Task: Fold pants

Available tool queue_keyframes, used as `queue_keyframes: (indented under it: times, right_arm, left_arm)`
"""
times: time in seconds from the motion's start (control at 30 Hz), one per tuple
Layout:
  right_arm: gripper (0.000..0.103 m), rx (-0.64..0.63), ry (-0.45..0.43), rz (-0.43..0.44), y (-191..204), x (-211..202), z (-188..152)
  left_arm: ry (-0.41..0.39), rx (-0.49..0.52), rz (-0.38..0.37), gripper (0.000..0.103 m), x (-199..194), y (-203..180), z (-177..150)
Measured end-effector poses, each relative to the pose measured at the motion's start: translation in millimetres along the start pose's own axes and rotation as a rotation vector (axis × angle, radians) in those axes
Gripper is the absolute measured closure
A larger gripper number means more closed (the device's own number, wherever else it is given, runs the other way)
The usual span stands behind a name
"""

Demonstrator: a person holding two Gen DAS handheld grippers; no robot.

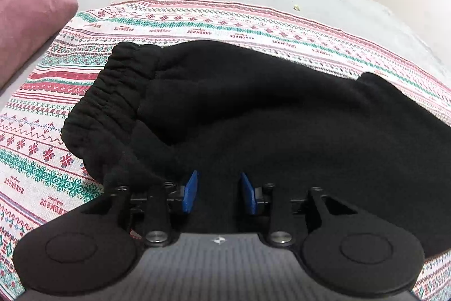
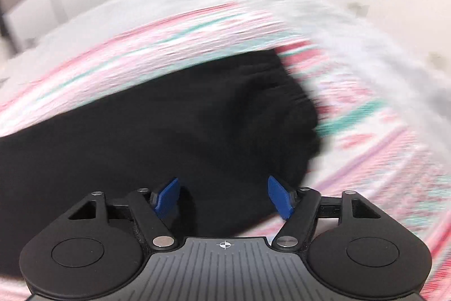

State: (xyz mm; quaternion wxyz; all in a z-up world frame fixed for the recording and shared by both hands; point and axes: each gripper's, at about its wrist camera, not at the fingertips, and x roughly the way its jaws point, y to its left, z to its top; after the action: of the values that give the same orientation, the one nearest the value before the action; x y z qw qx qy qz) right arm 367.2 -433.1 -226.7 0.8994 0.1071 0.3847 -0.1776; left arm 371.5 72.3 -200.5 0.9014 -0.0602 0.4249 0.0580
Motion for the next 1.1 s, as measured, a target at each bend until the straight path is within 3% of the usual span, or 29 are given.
queue_keyframes:
  times: [0.03, 0.07, 0.1, 0.13, 0.27, 0.4, 0.5, 0.6, 0.67, 0.8, 0.9, 1.07, 1.1]
  right_arm:
    - [0.04, -0.001, -0.008, -0.06, -3.7, -0.4, -0.2]
    - [0.017, 0.018, 0.006, -0.152, -7.7, 0.6, -1.1]
    - [0.008, 0.05, 0.001, -0.208, -13.5, -0.3, -3.3]
    - [0.009, 0.075, 0.002, -0.205, -19.3, -1.9, -4.5]
    - [0.009, 0.204, -0.01, -0.097, -34.9, -19.4, -4.7]
    - [0.008, 0.538, -0.017, 0.179, -59.4, -26.6, -2.6]
    - [0.008, 0.648, 0.032, 0.225, -64.4, -18.3, -7.0]
    - [0.008, 0.63, 0.038, 0.196, -58.1, -16.7, -9.0]
    - [0.008, 0.623, 0.038, 0.192, -51.0, -15.4, -6.8]
    - [0.007, 0.593, 0.043, 0.173, -40.4, -8.6, -5.7]
    - [0.007, 0.562, 0.049, 0.15, -38.1, -5.2, -5.8]
    - [0.007, 0.49, 0.063, 0.118, -31.3, 0.5, -1.9]
    - [0.007, 0.483, 0.063, 0.111, -30.1, 1.4, -0.9]
  left_arm:
    - [-0.013, -0.006, -0.003, 0.037, -1.6, -1.8, 0.2]
    - [-0.033, -0.002, -0.016, 0.037, -4.9, -6.0, 0.6]
    - [-0.053, 0.004, -0.028, 0.037, -12.0, -9.3, 0.0]
    - [-0.072, 0.011, -0.04, 0.037, -16.0, -13.8, -0.3]
    - [-0.105, 0.041, -0.101, 0.033, -24.1, -37.5, -3.7]
    - [-0.059, 0.086, -0.103, 0.031, -9.4, -63.1, -12.3]
    - [-0.064, 0.131, -0.084, 0.028, 0.9, -78.1, -12.8]
    - [-0.118, 0.079, -0.2, 0.028, 3.1, -75.0, 9.0]
    - [-0.103, 0.037, -0.257, 0.028, 14.9, -70.5, 28.1]
    - [-0.103, -0.01, -0.196, 0.028, 55.1, -64.3, 69.5]
    - [-0.027, -0.107, -0.135, 0.035, 90.9, -51.1, 86.4]
    - [-0.052, -0.123, -0.085, 0.036, 85.7, -60.7, 93.0]
    - [-0.088, -0.119, -0.11, 0.035, 80.2, -59.4, 96.7]
